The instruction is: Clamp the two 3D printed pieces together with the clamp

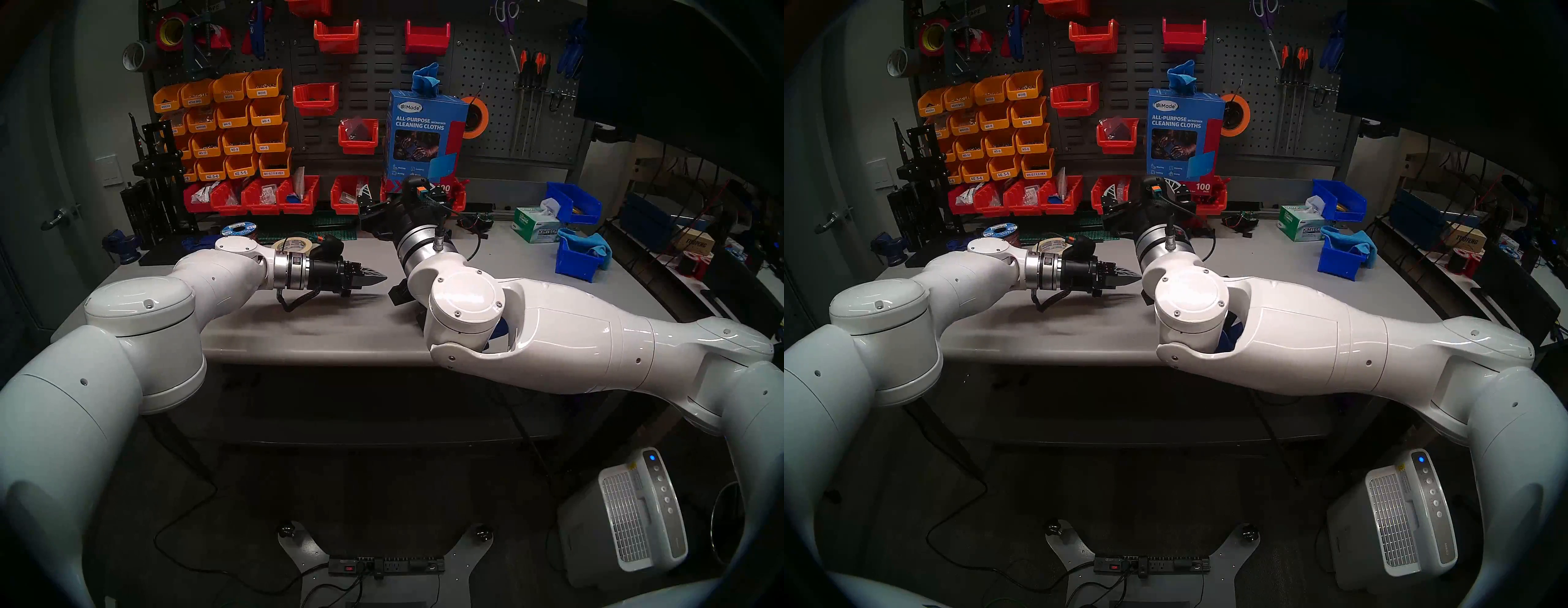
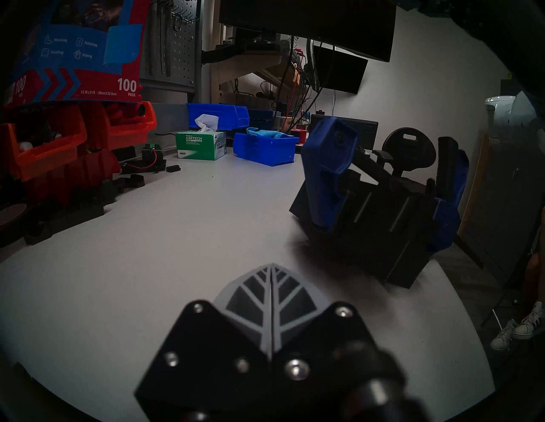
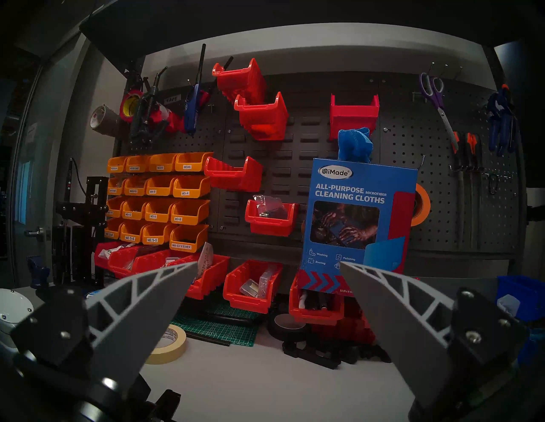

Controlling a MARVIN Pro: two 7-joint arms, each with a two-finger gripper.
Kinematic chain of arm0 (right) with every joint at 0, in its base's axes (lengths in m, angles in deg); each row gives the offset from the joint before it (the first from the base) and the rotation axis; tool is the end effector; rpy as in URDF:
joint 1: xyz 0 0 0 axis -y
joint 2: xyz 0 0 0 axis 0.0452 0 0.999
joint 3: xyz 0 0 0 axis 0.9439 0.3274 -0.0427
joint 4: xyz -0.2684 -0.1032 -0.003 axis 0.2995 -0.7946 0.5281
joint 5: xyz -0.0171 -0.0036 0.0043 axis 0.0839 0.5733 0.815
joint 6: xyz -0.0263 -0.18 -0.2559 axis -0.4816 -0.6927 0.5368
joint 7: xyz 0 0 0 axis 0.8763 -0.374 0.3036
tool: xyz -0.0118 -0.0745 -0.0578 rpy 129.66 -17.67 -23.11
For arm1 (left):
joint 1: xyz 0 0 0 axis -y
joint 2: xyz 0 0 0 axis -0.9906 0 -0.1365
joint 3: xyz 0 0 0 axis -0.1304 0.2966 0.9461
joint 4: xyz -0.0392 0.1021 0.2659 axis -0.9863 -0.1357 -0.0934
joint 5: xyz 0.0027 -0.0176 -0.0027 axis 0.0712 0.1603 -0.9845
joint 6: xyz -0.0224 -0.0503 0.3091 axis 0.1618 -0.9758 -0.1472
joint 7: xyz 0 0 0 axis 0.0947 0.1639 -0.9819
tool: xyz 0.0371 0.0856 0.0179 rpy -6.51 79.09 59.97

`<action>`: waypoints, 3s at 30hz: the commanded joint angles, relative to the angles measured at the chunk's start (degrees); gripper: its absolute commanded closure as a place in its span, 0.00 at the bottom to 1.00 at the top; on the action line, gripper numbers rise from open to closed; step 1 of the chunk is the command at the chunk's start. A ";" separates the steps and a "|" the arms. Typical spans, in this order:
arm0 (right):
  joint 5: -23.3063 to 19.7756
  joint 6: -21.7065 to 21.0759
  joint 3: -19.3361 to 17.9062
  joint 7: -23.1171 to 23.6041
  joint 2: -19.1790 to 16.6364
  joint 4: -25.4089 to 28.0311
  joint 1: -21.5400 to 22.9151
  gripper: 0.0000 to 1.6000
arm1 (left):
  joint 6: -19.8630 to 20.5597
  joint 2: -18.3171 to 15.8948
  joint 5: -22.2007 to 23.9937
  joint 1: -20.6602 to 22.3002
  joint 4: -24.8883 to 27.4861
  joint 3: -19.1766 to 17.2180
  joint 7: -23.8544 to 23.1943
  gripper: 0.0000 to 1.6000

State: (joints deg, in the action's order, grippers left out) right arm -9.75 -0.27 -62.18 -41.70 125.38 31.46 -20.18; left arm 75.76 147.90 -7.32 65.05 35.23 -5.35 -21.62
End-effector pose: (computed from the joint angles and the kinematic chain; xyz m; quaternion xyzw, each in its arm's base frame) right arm 0.4268 0.1664 -0.0897 -0.6100 -0.1097 -0.7809 0.0779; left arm 0.5873 0.0189 -0.1976 0.6263 -0.4688 0.4815 0.3951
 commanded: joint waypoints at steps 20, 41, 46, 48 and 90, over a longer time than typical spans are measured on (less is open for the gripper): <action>3.35 -0.02 -1.37 -3.95 -8.50 4.12 2.19 0.00 | -0.59 0.19 0.46 2.04 -1.75 -0.95 -1.50 1.00; 5.13 -2.42 -5.61 -14.35 -20.31 4.36 1.46 0.00 | -3.22 -10.16 1.66 7.58 -2.74 -3.53 -2.89 1.00; 5.51 -2.72 -6.11 -16.53 -25.21 6.89 0.26 0.00 | -3.54 -10.35 2.40 7.39 -2.77 -4.60 -4.67 1.00; 5.49 -2.53 -6.26 -17.01 -26.75 8.13 -0.31 0.00 | -3.27 -10.35 2.63 7.14 -2.46 -4.93 -5.25 1.00; 2.16 5.99 -7.35 -7.94 -41.23 16.70 -3.59 0.00 | -0.51 -14.83 2.59 6.77 5.86 -6.11 -3.97 1.00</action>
State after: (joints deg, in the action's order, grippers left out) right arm -7.91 5.71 -68.92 -49.64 85.16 48.07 -24.41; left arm 75.44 134.50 -4.95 70.65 38.93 -11.08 -26.87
